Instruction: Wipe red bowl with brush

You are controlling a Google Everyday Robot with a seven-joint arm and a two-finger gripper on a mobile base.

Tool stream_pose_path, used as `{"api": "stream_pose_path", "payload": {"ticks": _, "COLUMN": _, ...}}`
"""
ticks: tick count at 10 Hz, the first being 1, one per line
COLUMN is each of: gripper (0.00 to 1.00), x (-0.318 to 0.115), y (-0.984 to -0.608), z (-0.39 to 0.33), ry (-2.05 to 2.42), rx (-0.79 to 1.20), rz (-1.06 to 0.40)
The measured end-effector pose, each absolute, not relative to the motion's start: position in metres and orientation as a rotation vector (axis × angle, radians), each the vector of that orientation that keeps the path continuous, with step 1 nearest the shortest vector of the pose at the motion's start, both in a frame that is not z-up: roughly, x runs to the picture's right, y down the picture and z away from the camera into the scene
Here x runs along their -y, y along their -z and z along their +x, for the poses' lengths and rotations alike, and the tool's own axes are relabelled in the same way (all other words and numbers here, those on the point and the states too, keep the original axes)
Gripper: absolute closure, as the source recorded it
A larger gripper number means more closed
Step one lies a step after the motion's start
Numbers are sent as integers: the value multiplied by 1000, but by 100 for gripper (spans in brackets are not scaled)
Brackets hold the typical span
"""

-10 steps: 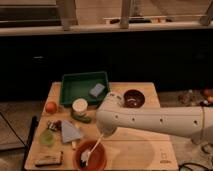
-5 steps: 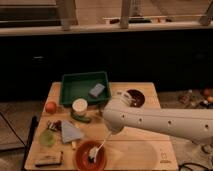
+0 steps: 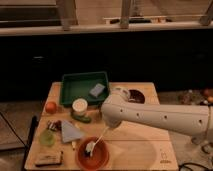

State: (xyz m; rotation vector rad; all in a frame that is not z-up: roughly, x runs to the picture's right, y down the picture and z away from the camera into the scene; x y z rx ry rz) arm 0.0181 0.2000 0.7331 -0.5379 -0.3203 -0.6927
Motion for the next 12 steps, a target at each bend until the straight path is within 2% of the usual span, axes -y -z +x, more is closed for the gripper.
{"api": "stream_pose_path", "payload": {"ticks": 5, "gripper": 97, "x": -223, "y": -706, "z": 16, "ry": 767, "rx": 356, "rz": -556}}
{"api": "stream_pose_path", "payload": {"ticks": 8, "gripper": 97, "x": -204, "y": -712, "z": 53, "ry": 718, "rx": 288, "rz": -535}}
{"api": "stream_pose_path", "payload": {"ticks": 12, "gripper": 97, "x": -188, "y": -728, "z": 41, "ry": 695, "rx": 276, "rz": -524}}
